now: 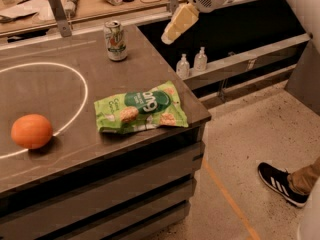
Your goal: Move 7up can near green rice chip bag
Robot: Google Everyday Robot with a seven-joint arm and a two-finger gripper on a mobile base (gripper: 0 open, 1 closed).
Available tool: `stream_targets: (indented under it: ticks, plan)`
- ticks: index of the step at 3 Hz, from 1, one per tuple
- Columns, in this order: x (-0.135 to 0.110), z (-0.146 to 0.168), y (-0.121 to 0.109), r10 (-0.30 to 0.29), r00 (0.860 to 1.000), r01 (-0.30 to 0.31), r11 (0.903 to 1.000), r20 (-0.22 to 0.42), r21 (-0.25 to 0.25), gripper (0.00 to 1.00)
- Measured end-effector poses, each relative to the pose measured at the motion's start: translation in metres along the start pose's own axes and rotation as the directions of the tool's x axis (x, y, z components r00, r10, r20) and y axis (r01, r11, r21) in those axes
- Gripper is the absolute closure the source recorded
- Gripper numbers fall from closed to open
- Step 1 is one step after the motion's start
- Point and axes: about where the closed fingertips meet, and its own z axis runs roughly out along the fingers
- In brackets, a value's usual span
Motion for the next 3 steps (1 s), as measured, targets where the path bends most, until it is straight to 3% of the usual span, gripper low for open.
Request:
stream_targets:
  ticks: [1,2,3]
  plan:
    - [-0.03,0.014,-0.018,0.018,0.962,-0.031,0.9985,0.273,0.045,0.0]
    - [-0.053,0.032,-0.027,0.035,0.905,-0.052,0.9982,0.425,0.029,0.0]
    - [-0.069,0.055,-0.035,0.067,0.863,-0.061,0.9977,0.501,-0.027,0.0]
